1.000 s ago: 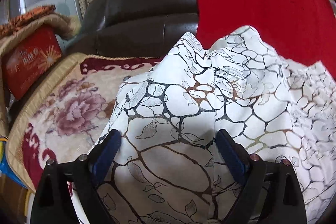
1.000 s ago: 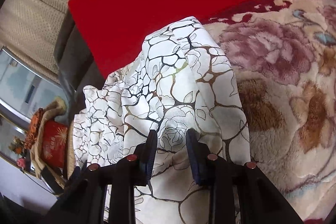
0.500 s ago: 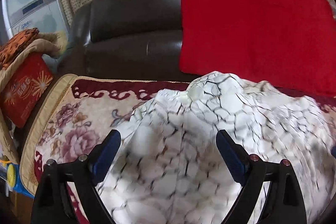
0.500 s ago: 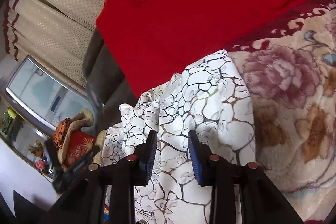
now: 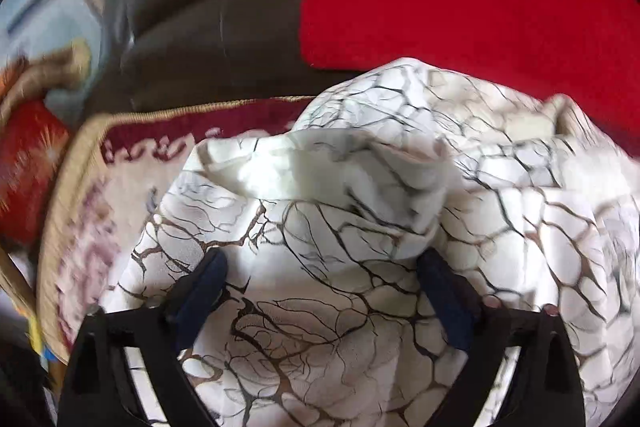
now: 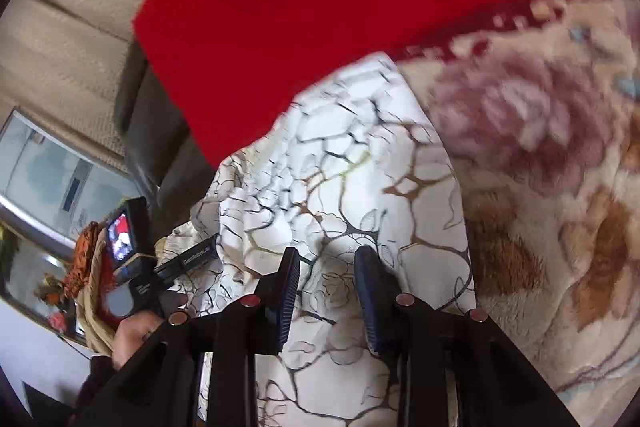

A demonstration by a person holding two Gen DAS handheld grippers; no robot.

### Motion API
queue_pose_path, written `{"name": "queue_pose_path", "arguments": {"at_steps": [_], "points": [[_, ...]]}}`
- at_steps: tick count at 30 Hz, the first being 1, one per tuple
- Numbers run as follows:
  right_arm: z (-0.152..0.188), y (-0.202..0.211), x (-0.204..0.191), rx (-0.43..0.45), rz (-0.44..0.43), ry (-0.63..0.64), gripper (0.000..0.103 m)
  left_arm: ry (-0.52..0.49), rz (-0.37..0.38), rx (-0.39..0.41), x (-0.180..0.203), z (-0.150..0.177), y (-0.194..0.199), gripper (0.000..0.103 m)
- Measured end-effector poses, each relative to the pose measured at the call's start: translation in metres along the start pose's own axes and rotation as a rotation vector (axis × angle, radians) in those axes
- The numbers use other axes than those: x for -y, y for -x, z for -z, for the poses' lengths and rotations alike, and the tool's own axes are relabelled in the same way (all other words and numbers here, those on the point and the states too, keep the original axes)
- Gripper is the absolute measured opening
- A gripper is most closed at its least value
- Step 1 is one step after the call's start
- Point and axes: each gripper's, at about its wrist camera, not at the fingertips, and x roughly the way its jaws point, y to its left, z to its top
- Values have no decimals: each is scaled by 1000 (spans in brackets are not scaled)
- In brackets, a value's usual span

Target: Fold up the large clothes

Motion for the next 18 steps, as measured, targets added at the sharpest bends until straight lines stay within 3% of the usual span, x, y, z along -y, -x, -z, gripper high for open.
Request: {"name": "queue_pose_path", "arguments": {"at_steps": [6, 11, 15, 18], "points": [[-3, -1, 4, -4, -24, -13, 32, 25, 80, 23, -24, 2, 15, 101], [-1, 16, -12, 64, -79, 61, 34, 69, 200, 68, -64, 29, 60, 101], [12, 25, -35, 73, -147, 159, 34, 71, 220, 117, -82, 56, 94, 101], [27, 23, -51, 41, -155, 213, 34, 59, 178, 149, -103, 82, 110, 101]]}}
